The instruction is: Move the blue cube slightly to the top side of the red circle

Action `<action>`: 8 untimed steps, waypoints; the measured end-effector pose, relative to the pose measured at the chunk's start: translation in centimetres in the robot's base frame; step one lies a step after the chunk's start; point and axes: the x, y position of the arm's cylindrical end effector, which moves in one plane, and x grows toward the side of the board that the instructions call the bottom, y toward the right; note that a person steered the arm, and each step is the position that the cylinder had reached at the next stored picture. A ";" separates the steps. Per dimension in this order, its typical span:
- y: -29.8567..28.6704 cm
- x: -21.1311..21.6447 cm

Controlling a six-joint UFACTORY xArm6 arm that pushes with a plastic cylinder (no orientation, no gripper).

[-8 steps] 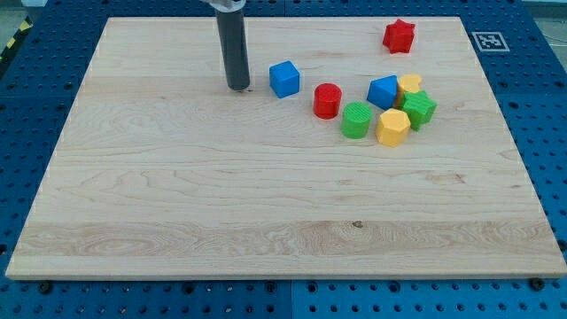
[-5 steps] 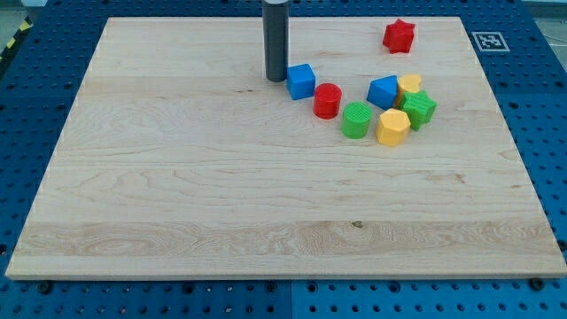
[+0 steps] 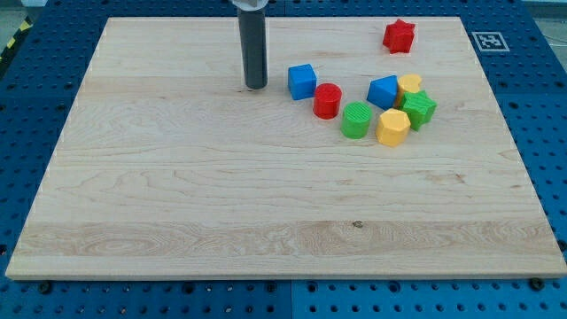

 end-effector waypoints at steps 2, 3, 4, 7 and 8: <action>1.9 0.6; 2.3 0.6; 2.5 0.6; 5.1 -0.2; 5.1 -0.4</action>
